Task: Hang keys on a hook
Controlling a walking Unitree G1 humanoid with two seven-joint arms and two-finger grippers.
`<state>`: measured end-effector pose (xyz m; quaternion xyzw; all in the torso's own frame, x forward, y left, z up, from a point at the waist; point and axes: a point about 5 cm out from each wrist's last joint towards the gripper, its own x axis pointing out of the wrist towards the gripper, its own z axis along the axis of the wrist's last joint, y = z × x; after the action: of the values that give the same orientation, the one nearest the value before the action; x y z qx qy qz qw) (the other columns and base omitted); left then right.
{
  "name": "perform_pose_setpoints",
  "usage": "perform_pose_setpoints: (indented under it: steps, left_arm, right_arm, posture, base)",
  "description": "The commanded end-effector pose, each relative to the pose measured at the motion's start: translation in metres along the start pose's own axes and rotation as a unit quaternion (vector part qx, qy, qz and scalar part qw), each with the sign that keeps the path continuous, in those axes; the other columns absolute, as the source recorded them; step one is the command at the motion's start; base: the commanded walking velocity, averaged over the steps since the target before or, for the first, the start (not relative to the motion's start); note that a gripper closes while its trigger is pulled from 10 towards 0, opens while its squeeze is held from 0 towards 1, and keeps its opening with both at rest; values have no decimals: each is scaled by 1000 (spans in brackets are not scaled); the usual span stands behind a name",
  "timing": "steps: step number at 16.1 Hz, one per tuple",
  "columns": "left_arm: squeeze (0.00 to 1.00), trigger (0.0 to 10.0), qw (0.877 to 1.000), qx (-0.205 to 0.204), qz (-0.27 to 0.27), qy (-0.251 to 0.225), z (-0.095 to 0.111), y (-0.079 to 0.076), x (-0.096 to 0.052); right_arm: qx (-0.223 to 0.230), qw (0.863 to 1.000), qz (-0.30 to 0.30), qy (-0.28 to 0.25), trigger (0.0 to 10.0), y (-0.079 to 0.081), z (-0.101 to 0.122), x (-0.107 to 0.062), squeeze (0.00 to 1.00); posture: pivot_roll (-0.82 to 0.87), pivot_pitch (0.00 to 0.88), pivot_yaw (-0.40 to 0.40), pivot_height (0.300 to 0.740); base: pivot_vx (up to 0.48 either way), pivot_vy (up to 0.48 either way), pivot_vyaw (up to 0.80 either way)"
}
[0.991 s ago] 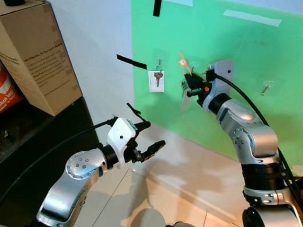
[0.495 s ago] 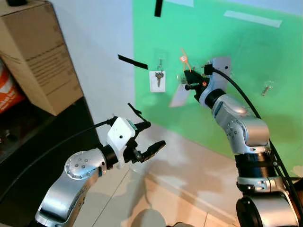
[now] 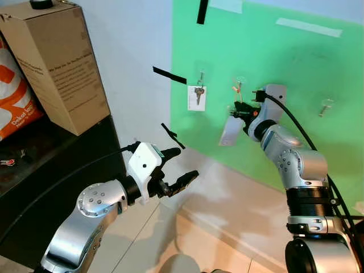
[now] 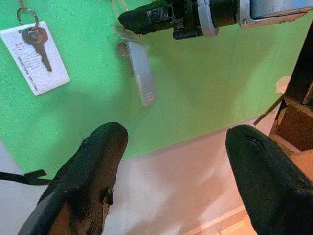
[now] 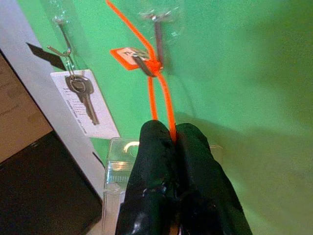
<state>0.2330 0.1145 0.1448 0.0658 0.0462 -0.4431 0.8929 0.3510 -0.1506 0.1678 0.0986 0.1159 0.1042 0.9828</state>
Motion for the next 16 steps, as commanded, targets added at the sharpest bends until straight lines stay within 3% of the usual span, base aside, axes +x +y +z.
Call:
perform_pose_setpoints:
  steps: [1,7,8,11,15,16]
  left_arm:
    - [0,10000,1000,8,0,-3,4,1,-1]
    - [0,10000,1000,8,7,-24,9,-2,6]
    - [0,10000,999,0,10,-42,15,0,7]
    - [0,10000,999,2,8,-49,18,-1,7]
    - [0,10000,998,3,30,-55,17,1,7]
    - [0,10000,997,4,46,-54,16,3,6]
  right_arm:
    - [9,1000,-3,29,10000,-2,-12,-2,0]
    - [3,1000,20,22,10000,7,-14,-5,0]
    - [13,1000,9,-3,10000,5,-7,-5,1000]
    - [1,1000,10,-21,10000,4,-4,-8,1000]
    - [0,996,76,-44,10000,13,-6,-25,1000]
    - [-29,995,82,-56,10000,13,-8,-35,1000]
  posture:
    - [-28,0,-19,740]
    - [-25,0,-22,740]
    - [-25,0,-21,740]
    - [-25,0,-19,740]
    - [-21,0,-21,740]
    - [-19,0,-22,740]
  base:
    - [0,0,0]
    - [0,0,0]
    - [0,0,0]
    - [0,0,0]
    - [0,0,0]
    - [0,0,0]
